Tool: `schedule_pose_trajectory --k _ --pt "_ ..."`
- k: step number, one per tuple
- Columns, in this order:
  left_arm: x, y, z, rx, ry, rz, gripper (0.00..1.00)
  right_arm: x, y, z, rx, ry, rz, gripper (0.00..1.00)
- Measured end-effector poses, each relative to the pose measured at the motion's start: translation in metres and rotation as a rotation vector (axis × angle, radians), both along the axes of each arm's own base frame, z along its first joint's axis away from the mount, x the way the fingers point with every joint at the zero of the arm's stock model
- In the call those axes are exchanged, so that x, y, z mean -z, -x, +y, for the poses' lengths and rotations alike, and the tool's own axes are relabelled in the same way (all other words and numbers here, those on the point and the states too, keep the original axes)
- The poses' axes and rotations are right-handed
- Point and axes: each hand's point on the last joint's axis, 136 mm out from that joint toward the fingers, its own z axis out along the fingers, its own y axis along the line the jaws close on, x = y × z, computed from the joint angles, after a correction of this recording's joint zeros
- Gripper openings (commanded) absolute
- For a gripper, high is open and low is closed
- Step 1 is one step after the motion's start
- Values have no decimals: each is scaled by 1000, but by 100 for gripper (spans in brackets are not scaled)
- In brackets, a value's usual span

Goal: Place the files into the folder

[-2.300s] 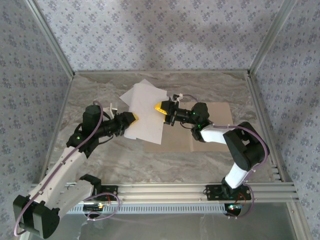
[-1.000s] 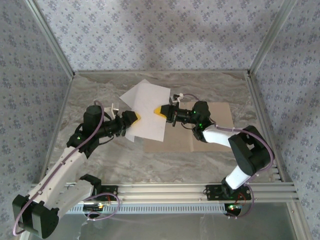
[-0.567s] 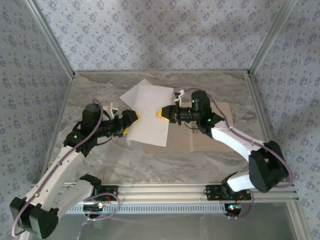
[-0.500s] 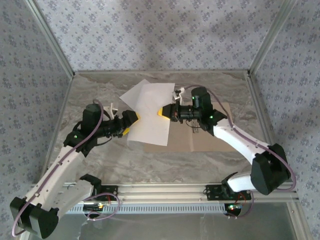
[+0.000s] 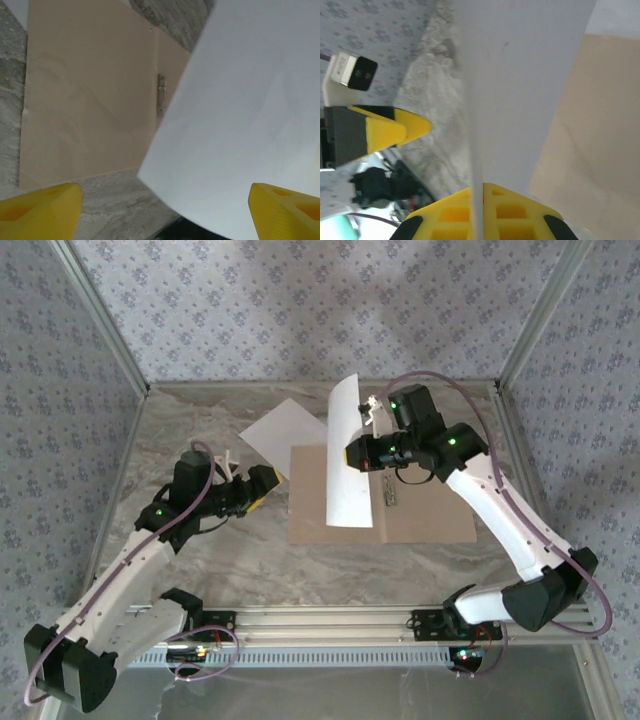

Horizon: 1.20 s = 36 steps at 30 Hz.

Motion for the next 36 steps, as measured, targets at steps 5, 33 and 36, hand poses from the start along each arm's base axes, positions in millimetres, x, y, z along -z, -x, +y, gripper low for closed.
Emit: schedule_pose_trajectory --k 5,33,36 --pt "28 -5 -21 45 -27 32 80 2 2 -21 6 147 -48 0" --pt "183 4 -100 213 -268 212 73 -23 7 -41 51 233 -200 0" --pt "184 3 -97 203 -283 215 73 -24 9 -37 35 206 -203 0"
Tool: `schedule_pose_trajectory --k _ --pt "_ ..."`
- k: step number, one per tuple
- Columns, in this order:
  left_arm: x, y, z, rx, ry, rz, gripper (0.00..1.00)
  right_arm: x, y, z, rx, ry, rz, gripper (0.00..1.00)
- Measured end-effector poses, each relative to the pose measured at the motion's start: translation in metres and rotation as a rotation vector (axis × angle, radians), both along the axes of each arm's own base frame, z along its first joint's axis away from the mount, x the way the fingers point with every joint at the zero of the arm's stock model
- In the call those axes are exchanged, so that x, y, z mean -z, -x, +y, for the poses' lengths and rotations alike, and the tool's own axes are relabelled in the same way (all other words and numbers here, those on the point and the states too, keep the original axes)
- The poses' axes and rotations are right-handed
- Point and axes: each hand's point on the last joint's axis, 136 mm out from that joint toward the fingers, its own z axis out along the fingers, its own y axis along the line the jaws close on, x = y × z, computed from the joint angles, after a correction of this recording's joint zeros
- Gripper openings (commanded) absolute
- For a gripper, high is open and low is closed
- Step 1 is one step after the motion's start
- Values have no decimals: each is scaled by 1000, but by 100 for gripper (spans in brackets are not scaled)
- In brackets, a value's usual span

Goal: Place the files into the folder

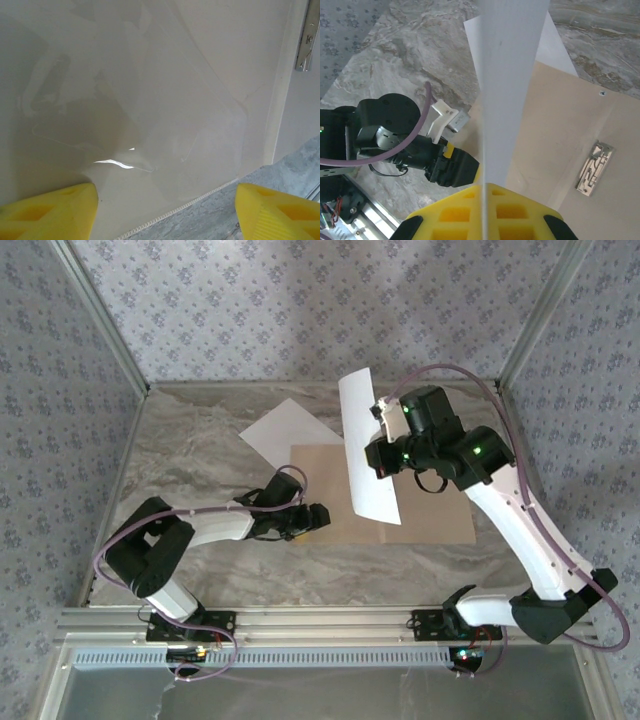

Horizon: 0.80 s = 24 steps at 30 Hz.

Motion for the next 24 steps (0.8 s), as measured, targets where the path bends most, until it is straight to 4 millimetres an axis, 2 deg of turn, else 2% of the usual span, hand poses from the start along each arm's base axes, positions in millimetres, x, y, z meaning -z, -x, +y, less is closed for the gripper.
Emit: schedule_pose_trajectory --k 6,17,24 --pt "1 7 11 -5 -39 10 73 5 5 10 -47 -35 29 0" --pt "0 44 47 27 -102 37 73 6 18 43 -203 -189 72 0" --pt "-14 50 61 6 -89 5 74 14 20 57 -282 -260 82 0"
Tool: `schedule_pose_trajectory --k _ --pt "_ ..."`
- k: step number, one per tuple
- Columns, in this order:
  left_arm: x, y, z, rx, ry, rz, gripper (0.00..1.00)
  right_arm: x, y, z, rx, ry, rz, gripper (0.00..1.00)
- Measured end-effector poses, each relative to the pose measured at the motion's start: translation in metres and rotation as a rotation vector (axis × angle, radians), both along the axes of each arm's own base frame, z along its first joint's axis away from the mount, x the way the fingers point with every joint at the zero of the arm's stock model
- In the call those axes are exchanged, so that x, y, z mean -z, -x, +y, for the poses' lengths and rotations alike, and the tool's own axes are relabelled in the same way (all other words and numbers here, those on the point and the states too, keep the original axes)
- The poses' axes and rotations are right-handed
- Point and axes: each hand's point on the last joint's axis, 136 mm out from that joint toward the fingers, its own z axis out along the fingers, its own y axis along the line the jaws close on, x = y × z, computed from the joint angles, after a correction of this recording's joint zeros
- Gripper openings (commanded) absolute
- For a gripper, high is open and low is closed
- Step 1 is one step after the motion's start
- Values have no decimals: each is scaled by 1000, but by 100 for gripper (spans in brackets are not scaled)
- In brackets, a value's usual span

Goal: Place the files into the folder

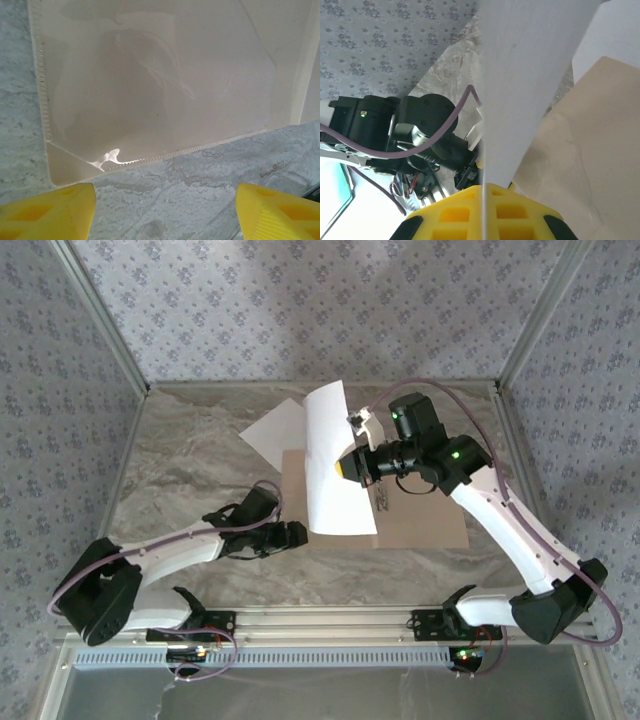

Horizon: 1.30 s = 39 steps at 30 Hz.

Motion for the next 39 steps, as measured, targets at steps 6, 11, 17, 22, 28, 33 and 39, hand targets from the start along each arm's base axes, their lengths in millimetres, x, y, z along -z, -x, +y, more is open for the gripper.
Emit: schedule_pose_trajectory --k 6,11,17,22,28,33,39 --pt "-12 -11 13 -47 11 -35 75 34 -40 -23 104 126 -35 0" --pt "-11 -11 16 -43 0 -34 75 96 -88 -43 176 327 -36 0" --pt "-6 -11 15 -35 -19 -17 75 139 -120 -61 181 478 -153 0" --pt "-4 -11 16 -34 -23 -10 75 150 -135 -59 131 523 -256 0" --pt "2 -11 16 -35 -33 8 75 151 -143 -57 71 519 -355 0" --pt "4 -10 15 -31 -31 17 75 150 -139 -59 17 490 -407 0" --pt "3 -10 15 -31 -23 20 75 147 -127 -59 -42 434 -425 0"
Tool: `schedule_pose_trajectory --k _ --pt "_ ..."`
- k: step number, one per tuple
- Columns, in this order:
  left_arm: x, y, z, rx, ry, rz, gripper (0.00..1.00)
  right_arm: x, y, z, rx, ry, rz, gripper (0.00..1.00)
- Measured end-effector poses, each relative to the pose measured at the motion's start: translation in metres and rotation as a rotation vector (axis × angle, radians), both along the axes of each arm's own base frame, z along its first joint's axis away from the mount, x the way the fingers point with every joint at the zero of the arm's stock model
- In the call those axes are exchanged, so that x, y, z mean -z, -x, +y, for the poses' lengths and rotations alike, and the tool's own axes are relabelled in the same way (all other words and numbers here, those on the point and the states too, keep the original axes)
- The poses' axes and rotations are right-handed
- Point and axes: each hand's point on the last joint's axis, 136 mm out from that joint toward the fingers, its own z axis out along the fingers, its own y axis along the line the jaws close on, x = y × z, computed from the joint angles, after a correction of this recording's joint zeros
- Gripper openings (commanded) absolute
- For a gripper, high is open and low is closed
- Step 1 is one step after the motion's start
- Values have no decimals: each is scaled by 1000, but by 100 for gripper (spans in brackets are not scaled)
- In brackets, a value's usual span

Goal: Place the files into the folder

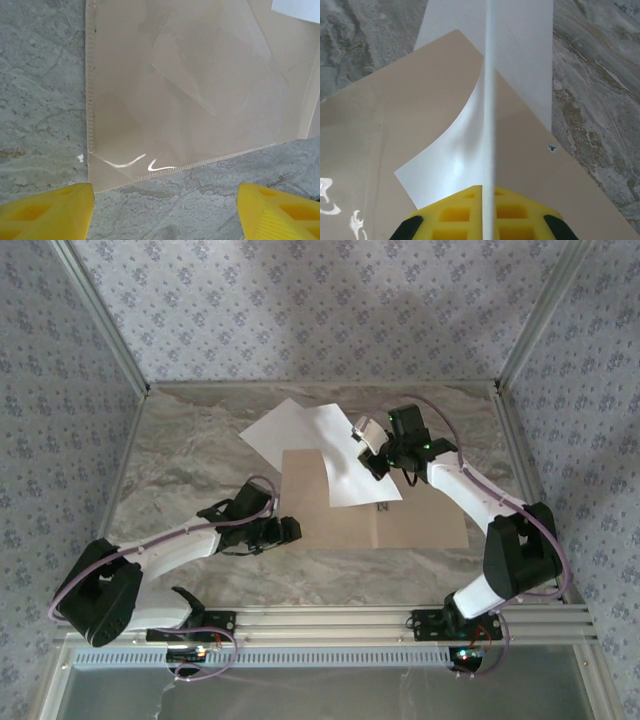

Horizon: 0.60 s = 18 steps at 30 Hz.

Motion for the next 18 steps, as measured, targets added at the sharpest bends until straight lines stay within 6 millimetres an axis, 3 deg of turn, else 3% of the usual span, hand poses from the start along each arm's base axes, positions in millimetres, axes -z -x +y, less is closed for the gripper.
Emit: schedule_pose_trajectory --k 18 --pt "0 -2 2 -9 3 2 75 -8 20 10 -115 -94 27 0"
